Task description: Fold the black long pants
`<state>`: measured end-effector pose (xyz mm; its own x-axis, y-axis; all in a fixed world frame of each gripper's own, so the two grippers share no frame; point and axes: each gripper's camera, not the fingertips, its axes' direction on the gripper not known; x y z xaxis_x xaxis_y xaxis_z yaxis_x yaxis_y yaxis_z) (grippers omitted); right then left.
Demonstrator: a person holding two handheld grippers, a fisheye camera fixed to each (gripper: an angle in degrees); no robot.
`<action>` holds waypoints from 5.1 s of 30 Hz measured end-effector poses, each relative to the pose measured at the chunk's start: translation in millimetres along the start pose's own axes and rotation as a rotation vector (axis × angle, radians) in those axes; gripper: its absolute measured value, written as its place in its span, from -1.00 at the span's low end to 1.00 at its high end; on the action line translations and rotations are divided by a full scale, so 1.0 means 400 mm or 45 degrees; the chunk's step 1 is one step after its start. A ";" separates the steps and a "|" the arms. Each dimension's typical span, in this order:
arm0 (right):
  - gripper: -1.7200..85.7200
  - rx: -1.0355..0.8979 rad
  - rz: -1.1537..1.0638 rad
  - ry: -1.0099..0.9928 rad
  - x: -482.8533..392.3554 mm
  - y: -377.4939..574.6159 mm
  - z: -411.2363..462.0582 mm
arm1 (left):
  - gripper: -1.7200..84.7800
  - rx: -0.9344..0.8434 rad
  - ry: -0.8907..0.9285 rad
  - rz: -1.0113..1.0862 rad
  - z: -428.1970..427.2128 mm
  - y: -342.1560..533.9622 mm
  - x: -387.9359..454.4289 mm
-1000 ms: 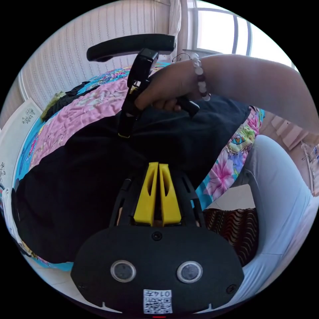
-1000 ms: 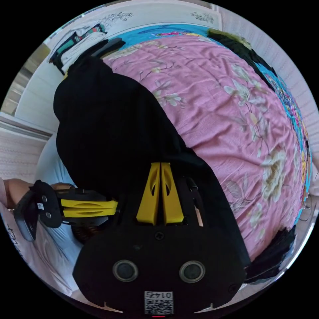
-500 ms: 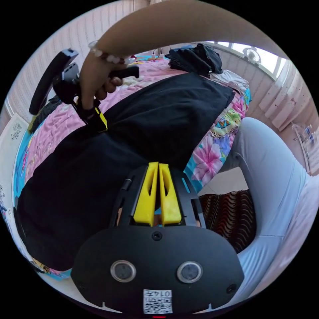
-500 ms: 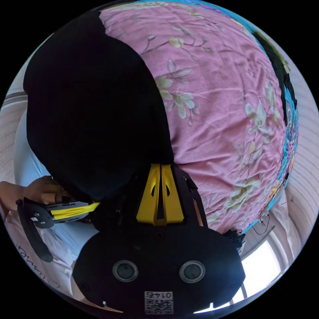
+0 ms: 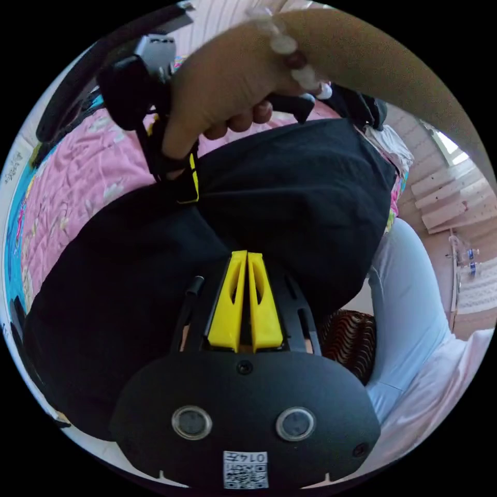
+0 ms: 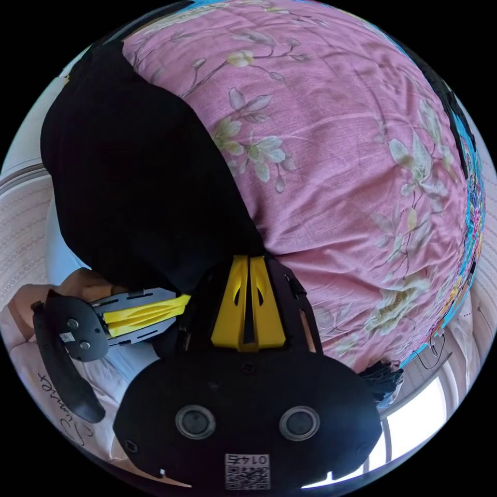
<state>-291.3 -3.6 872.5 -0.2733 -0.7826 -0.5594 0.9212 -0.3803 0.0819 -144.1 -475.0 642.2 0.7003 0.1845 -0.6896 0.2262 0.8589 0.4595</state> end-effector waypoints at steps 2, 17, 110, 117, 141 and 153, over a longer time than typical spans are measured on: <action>-0.98 0.002 0.005 0.013 -0.004 -0.004 -0.004 | -0.98 0.043 -0.005 0.075 0.026 -0.009 0.009; -0.98 -0.282 -0.089 0.076 -0.028 -0.061 -0.149 | -0.98 -0.100 -0.101 0.393 0.157 -0.027 0.191; -0.94 1.779 1.337 -0.488 0.135 2.400 -1.244 | -0.98 0.084 -0.170 0.782 0.154 -0.830 0.883; -0.94 1.892 0.816 -0.576 -0.033 2.180 -1.313 | -0.98 0.215 -0.144 0.574 -0.188 -0.585 0.556; -0.81 1.185 -0.269 -0.585 -0.752 0.720 -0.917 | -0.92 0.481 -0.376 -0.813 -1.009 0.878 -0.676; -0.77 1.115 -0.217 -0.236 -0.659 0.413 -0.620 | -0.83 0.627 -0.217 -0.995 -1.074 0.972 -0.713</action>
<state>1.5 262.1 829.1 -0.4964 -0.7196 -0.4856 0.3456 -0.6770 0.6498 -546.7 11.7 777.3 0.3098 -0.4651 -0.8293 0.9080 0.4034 0.1129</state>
